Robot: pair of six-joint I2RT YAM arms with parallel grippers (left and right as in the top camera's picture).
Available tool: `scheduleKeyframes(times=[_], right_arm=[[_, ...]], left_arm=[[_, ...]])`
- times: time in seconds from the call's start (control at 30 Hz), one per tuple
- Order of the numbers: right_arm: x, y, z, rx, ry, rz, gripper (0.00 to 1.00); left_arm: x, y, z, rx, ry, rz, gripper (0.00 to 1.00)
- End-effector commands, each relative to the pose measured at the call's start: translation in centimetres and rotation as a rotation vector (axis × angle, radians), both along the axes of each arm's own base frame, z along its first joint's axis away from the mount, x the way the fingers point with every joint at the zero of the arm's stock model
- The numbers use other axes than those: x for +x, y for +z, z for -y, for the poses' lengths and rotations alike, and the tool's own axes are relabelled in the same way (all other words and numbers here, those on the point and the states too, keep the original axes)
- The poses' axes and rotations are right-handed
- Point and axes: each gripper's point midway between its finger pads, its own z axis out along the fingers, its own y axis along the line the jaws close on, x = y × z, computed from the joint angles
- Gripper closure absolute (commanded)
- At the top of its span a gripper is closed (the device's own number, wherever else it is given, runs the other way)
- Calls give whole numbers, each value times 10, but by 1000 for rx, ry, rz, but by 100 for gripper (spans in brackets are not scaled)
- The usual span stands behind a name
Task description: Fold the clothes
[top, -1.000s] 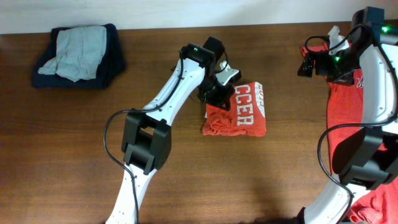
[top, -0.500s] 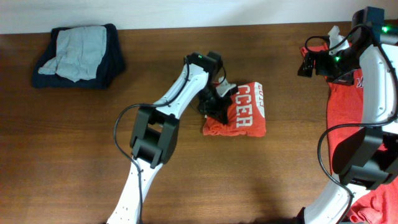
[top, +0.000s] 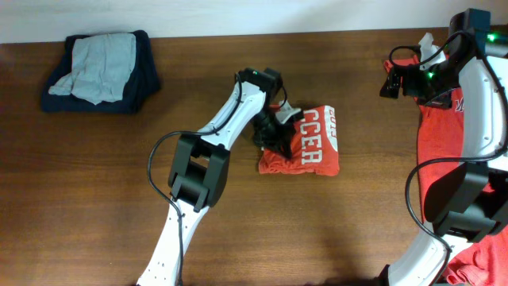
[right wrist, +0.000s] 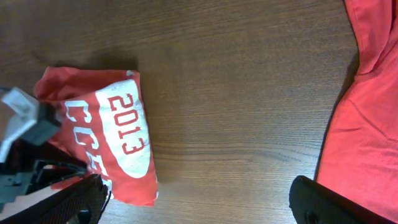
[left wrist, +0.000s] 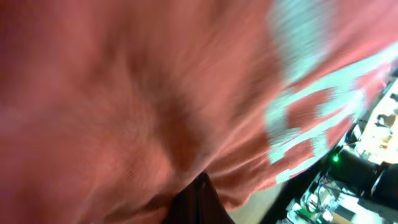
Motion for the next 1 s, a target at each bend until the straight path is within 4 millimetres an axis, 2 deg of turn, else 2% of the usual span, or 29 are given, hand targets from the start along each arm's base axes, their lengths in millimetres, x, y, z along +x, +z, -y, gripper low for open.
scheduleKeyframes(times=[0.0,0.13,0.27,0.57,0.77,0.87,0.97], right_arm=[[0,13,2,-17,6,34,1],[0,13,2,-17,6,35,1],[0,13,2,-17,6,35,1],[0,13,2,-17,6,34,1],[0,13,2,-17,6,35,1],[0,13,2,-17,6,35,1],[0,13,2,-17,6,35,1]], left_arm=[[28,39,4,-57,31,111,100],[39,81,17,-148,39,186,100],[30,102,41,-273,13,176,100],[-6,90,85,-321,-85,132,100],[-31,88,106,-376,-140,75,100],[-39,73,113,-370,-168,63,100],[-42,49,114,-341,-167,26,100]])
